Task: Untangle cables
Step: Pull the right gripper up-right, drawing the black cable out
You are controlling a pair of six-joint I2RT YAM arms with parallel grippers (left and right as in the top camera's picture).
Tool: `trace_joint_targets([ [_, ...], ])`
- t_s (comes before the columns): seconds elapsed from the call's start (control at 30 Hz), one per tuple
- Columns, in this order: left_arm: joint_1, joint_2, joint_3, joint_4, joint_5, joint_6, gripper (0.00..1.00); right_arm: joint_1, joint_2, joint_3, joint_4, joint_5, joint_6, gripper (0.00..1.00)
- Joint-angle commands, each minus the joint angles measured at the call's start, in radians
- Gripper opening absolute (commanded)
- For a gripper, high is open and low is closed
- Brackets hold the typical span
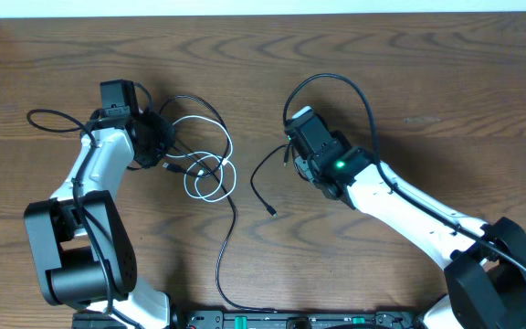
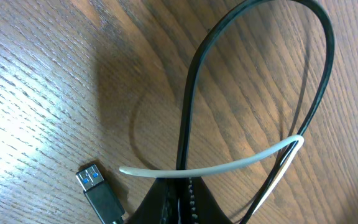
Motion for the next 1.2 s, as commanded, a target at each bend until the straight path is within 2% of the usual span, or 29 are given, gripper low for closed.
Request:
trace_joint_targets([
  [0.0, 0.001, -0.023, -0.009, 0.001, 0.008, 0.016, 0.08, -0.015, 0.003, -0.009, 0.003, 0.014, 0.008, 0.01],
  [0.13, 0.002, -0.023, -0.009, 0.001, 0.008, 0.016, 0.08, -0.025, 0.003, -0.009, 0.005, 0.028, 0.01, 0.01],
  [0.23, 0.002, -0.023, -0.009, 0.001, 0.009, 0.017, 0.08, -0.042, 0.003, -0.009, 0.002, 0.122, 0.061, 0.01],
  [0.43, 0.002, -0.023, -0.009, 0.001, 0.009, 0.016, 0.08, -0.103, 0.003, -0.009, -0.006, 0.492, 0.082, 0.01],
  [0.6, 0.002, -0.023, -0.009, 0.001, 0.009, 0.016, 0.08, -0.174, 0.002, -0.009, 0.031, 0.725, -0.115, 0.01],
  [0.73, 0.001, -0.023, -0.009, 0.001, 0.009, 0.016, 0.08, -0.279, 0.002, -0.009, 0.132, 0.892, -0.342, 0.01],
  [0.8, 0.002, -0.023, -0.009, -0.002, 0.009, 0.016, 0.08, -0.36, 0.002, -0.009, 0.211, 0.948, -0.406, 0.01],
  [0.93, 0.002, -0.023, -0.009, -0.003, 0.009, 0.016, 0.08, -0.504, 0.002, -0.009, 0.291, 0.944, -0.384, 0.01],
  [1.17, 0.001, -0.023, -0.009, -0.002, 0.009, 0.016, 0.08, -0.762, 0.002, -0.009, 0.311, 0.887, -0.327, 0.01],
])
